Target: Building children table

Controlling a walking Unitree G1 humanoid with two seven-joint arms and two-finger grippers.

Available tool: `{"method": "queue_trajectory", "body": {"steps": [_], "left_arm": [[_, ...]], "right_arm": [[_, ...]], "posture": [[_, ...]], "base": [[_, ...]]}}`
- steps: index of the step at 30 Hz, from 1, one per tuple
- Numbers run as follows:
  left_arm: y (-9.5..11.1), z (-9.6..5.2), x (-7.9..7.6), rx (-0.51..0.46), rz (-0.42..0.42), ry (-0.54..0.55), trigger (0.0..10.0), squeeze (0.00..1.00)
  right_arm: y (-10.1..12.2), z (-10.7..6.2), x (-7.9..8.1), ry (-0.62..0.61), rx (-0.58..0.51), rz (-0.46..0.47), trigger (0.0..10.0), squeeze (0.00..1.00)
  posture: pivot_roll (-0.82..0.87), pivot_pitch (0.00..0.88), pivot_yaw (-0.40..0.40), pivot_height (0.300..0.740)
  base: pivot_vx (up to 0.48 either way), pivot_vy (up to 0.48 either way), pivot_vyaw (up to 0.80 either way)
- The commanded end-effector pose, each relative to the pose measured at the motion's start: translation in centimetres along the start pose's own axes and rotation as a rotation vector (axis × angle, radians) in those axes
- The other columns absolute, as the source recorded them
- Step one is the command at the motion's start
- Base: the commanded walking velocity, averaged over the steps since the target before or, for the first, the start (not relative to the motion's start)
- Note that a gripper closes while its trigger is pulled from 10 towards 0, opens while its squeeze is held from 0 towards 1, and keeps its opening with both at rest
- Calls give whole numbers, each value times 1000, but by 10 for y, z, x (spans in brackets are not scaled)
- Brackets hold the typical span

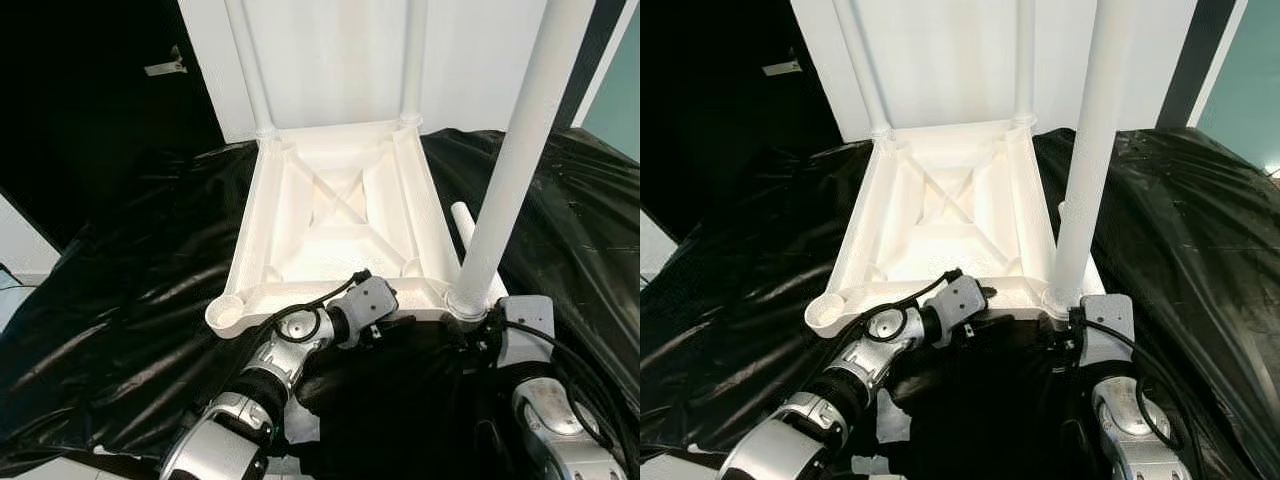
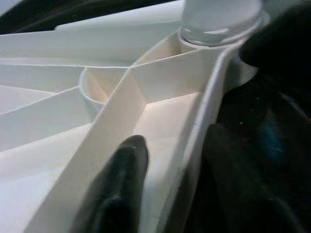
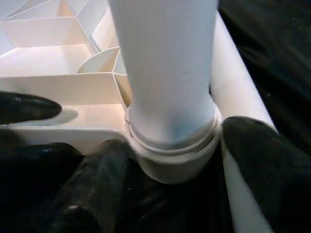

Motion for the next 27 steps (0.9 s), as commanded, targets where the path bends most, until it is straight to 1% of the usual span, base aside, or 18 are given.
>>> {"method": "queue_trajectory", "body": {"steps": [1,2,4,5,6,7,8,9,12,13,15,17,18,20,23,25,26,27], "left_arm": [[-35,-7,-30,152,-86,-218,0,0],[-35,-7,-30,152,-86,-218,0,0],[-32,-6,-33,148,-83,-247,0,0],[-30,-6,-33,145,-85,-253,0,0],[-30,-6,-33,145,-85,-253,0,0],[-29,-6,-33,143,-86,-257,0,0],[-29,-6,-35,141,-91,-265,0,0],[-29,-7,-37,135,-103,-276,0,0],[-27,-6,-39,126,-116,-282,0,0],[-26,-6,-39,119,-120,-278,0,0],[-25,-5,-39,115,-123,-274,0,0],[-20,-3,-38,86,-146,-264,0,0],[-20,-3,-38,86,-146,-264,0,0],[-11,-1,-39,39,-180,-264,0,0],[-6,0,-39,6,-208,-260,0,0],[0,1,-37,-33,-239,-247,0,0],[7,2,-35,-74,-273,-227,0,0],[14,3,-30,-118,-320,-203,9529,0]], "right_arm": [[-5,2,11,52,30,1,3843,0],[-5,2,11,52,30,1,3843,0],[-8,5,20,113,55,-5,2549,0],[-11,9,22,135,65,-10,1529,0],[-11,9,22,135,65,-10,1529,0],[-12,11,22,146,77,-12,902,0],[-13,16,22,159,85,-27,902,0],[-14,22,20,170,90,-46,588,0],[-16,34,15,176,97,-68,667,0],[-17,42,11,173,101,-81,314,0],[-17,47,9,170,104,-89,314,0],[-18,61,5,172,107,-111,353,0],[-18,61,5,172,107,-111,353,0],[-16,72,2,174,108,-127,431,0],[-16,77,2,174,109,-132,471,0],[-14,81,3,175,109,-134,510,0],[-12,85,4,180,105,-134,706,0],[-10,86,8,189,99,-130,1569,0]], "posture": [[-164,0,77,740],[-164,0,77,740],[-155,0,74,740],[-151,0,73,740],[-151,0,73,740],[-151,0,73,740],[-147,0,73,740],[-144,0,72,740],[-137,0,67,740],[-132,0,62,740],[-132,0,62,740],[-117,0,51,740],[-117,0,51,740],[-113,0,47,740],[-109,0,43,740],[-104,0,41,740],[-99,0,39,740],[-98,0,38,740]], "base": [[0,0,0],[0,0,0],[0,0,0],[0,0,0],[0,0,0],[0,0,0],[0,0,0],[0,0,0],[0,0,0],[0,0,0],[0,0,0],[0,0,0],[0,0,0],[0,0,0],[0,0,0],[0,0,0],[0,0,0],[0,0,0]]}}
Point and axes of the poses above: a point about 5 cm out from each wrist's last joint towards the gripper, its own z axis pointing out of the wrist towards the gripper, its own y axis along the axis of the wrist's last joint, x = y × z, the point moved 4 cm from there along z, pointing out of the wrist towards the gripper, and after that the axes turned 8 degrees about -z, right-handed, at the moved point
